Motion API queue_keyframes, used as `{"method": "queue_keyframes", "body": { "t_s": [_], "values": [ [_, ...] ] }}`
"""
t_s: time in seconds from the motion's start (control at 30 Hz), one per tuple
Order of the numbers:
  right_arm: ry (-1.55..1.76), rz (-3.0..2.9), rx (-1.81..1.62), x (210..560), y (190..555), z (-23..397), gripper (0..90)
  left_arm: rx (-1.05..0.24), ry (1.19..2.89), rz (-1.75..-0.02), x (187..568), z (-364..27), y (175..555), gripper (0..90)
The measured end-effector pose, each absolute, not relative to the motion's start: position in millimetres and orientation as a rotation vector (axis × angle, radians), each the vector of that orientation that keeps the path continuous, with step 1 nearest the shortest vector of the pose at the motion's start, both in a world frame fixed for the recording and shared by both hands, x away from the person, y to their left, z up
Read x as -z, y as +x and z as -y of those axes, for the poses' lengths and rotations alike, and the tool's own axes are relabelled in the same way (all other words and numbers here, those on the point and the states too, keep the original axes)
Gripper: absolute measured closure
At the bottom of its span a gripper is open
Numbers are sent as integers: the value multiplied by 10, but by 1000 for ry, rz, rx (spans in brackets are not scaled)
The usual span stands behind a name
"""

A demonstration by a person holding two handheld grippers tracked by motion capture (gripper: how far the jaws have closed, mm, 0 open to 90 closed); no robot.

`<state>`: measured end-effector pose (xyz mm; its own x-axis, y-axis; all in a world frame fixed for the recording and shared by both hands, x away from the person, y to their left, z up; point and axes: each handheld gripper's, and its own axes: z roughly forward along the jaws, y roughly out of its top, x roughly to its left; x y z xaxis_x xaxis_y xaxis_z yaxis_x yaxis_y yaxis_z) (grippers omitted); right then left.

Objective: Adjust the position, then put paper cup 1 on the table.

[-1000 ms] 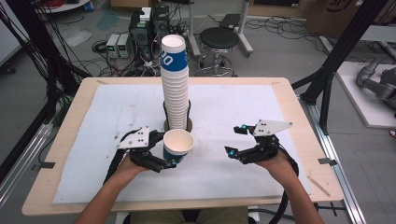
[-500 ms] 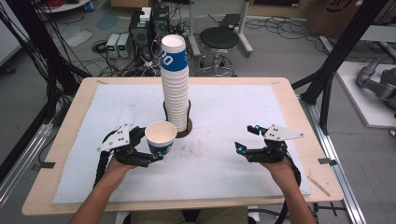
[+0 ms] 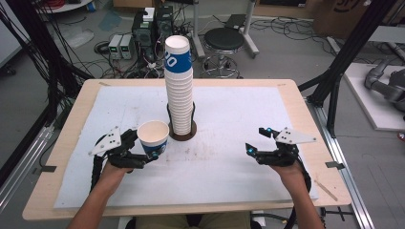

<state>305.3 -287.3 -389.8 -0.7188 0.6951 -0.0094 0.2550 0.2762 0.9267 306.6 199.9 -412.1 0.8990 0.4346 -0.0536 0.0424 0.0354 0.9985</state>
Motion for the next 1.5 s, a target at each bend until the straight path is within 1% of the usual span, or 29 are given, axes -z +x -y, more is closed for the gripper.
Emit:
{"method": "queue_keyframes", "body": {
  "t_s": [0.77, 0.97, 1.33, 1.5],
  "values": [
    [863, -2107, -1456, 3863, 3018, 2918, 208, -364, 1477, -425, 4088, -2144, 3066, 247],
    [857, -2113, -1454, 3873, 3018, 2915, 208, -392, 1464, -449, 4089, -2254, 3092, 247],
    [855, -2123, -1453, 3894, 2991, 2937, 208, -497, 1414, -539, 4130, -2593, 3190, 253],
    [853, -2119, -1459, 3883, 2988, 2927, 208, -495, 1406, -571, 4195, -2696, 3274, 253]
  ]
}}
